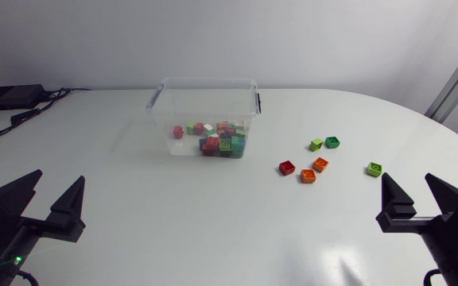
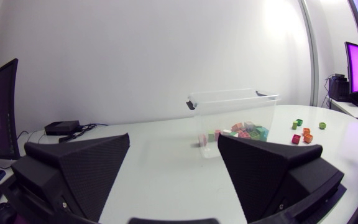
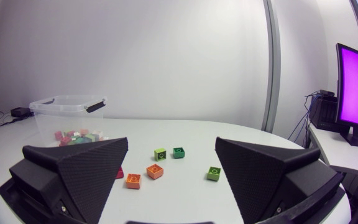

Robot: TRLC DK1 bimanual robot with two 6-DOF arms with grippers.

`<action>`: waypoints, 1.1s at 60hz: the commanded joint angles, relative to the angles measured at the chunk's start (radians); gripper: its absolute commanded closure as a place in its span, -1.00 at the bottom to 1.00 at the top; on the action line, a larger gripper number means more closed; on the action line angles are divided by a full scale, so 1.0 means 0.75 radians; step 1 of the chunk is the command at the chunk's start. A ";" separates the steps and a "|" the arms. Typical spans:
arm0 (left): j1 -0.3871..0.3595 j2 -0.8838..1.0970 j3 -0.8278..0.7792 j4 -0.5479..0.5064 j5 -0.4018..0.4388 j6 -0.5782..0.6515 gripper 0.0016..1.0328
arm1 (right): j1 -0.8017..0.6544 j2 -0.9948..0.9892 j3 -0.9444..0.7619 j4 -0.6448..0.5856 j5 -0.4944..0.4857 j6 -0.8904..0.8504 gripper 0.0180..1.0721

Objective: Place the duplo bricks in the container

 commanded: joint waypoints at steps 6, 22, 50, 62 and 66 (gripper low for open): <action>0.010 -0.012 -0.025 0.017 0.011 0.012 -0.91 | 0.004 -0.008 -0.017 -0.008 -0.002 0.005 -0.93; 0.012 -0.012 -0.025 0.017 0.011 0.012 -0.91 | 0.029 0.008 0.116 -0.022 0.008 0.078 -0.93; 0.012 -0.012 -0.025 0.017 0.011 0.012 -0.91 | -0.023 0.957 0.625 0.031 0.135 0.154 -0.91; 0.012 -0.012 -0.025 0.017 0.011 0.012 -0.91 | -0.137 1.295 0.811 -0.057 0.133 0.256 -0.91; 0.012 -0.012 -0.025 0.017 0.011 0.012 -0.91 | -0.162 1.395 0.879 -0.122 0.135 0.265 -0.91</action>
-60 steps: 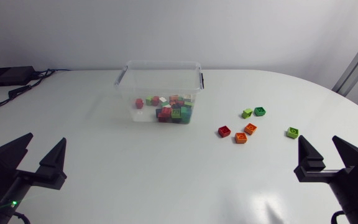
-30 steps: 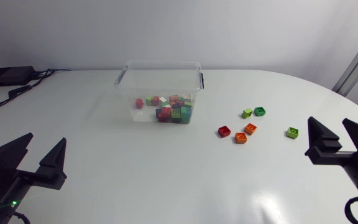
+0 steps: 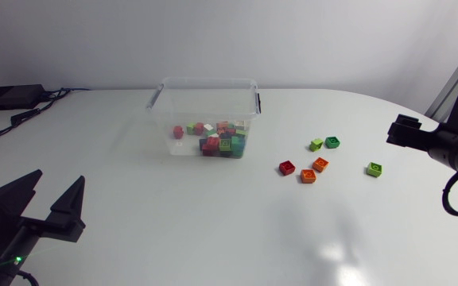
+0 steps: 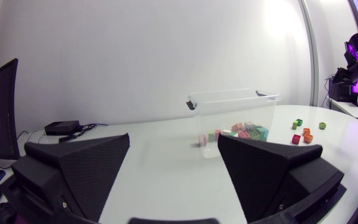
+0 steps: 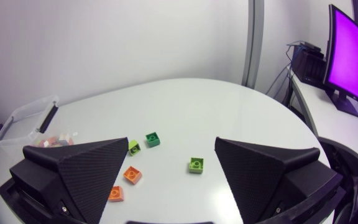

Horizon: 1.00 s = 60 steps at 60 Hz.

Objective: Place the duplo bricks in the container

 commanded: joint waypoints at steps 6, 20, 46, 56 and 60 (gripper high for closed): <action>0.012 -0.011 -0.025 0.017 0.011 0.012 -0.91 | -0.106 0.274 0.240 -0.264 -0.047 -0.009 -0.91; 0.012 -0.011 -0.025 0.017 0.011 0.012 -0.91 | -0.353 0.701 0.592 -0.626 -0.380 -0.224 -0.91; 0.012 -0.011 -0.025 0.017 0.011 0.012 -0.91 | -0.279 1.313 1.159 -0.998 -0.227 -0.146 -0.91; 0.012 -0.011 -0.025 0.017 0.011 0.012 -0.91 | -0.251 1.425 1.202 -0.992 -0.211 -0.119 -0.90; 0.012 -0.011 -0.025 0.017 0.011 0.012 -0.91 | -0.247 1.476 1.222 -0.984 -0.194 -0.113 -0.83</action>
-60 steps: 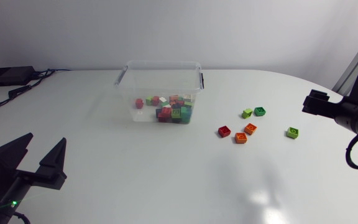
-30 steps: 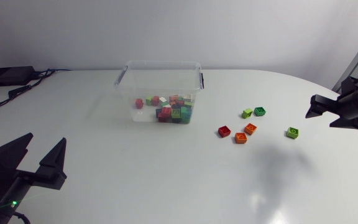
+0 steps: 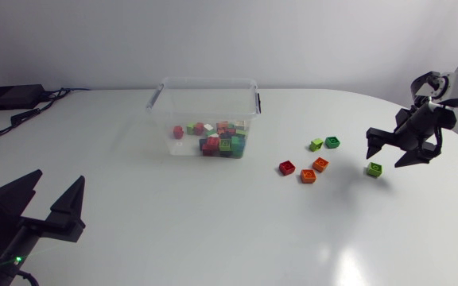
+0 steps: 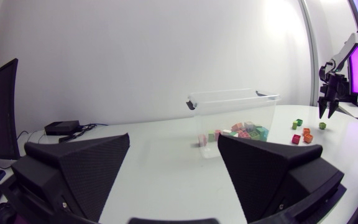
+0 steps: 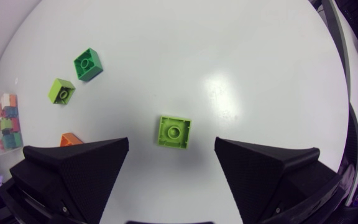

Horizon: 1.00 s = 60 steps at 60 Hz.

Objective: Place the duplo bricks in the container

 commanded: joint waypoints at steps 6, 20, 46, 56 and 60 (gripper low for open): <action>0.012 -0.011 -0.025 0.017 0.011 0.012 -0.91 | 0.003 0.132 0.058 0.008 0.044 0.039 -0.78; 0.012 -0.011 -0.025 0.017 0.011 0.012 -0.91 | -0.005 0.216 0.081 0.082 0.077 0.047 -0.37; 0.012 -0.011 -0.025 0.017 0.011 0.014 -0.91 | 0.032 0.105 -0.068 0.155 0.077 0.029 0.40; 0.012 -0.011 -0.025 0.017 0.011 0.012 -0.91 | 0.138 -0.118 -0.167 0.125 0.042 0.002 0.42; 0.012 -0.011 -0.025 0.017 0.011 0.012 -0.91 | 0.199 -0.214 -0.199 0.098 0.038 0.000 0.42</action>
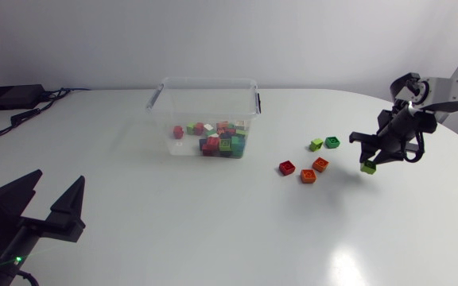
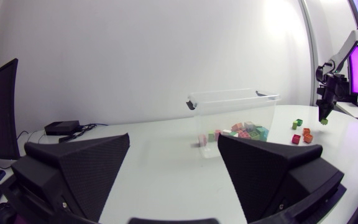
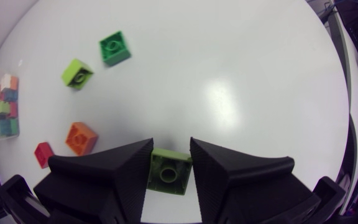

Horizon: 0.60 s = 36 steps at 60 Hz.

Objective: Place the duplo bricks in the container

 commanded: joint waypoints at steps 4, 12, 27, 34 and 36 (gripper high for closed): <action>0.012 -0.011 -0.025 0.017 0.011 0.012 -0.91 | 0.111 -0.200 -0.065 -0.048 -0.029 -0.019 0.42; 0.012 -0.011 -0.025 0.017 0.011 0.012 -0.91 | 0.258 -0.328 -0.098 -0.037 -0.074 -0.031 0.42; 0.012 -0.011 -0.025 0.017 0.011 0.012 -0.91 | 0.553 -0.386 0.011 -0.017 -0.088 0.002 0.42; 0.012 -0.011 -0.025 0.017 0.011 0.012 -0.91 | 0.672 -0.330 0.133 -0.019 -0.067 0.034 0.42; 0.012 -0.011 -0.025 0.017 0.011 0.012 -0.91 | 0.698 -0.316 0.170 -0.019 -0.065 0.041 0.42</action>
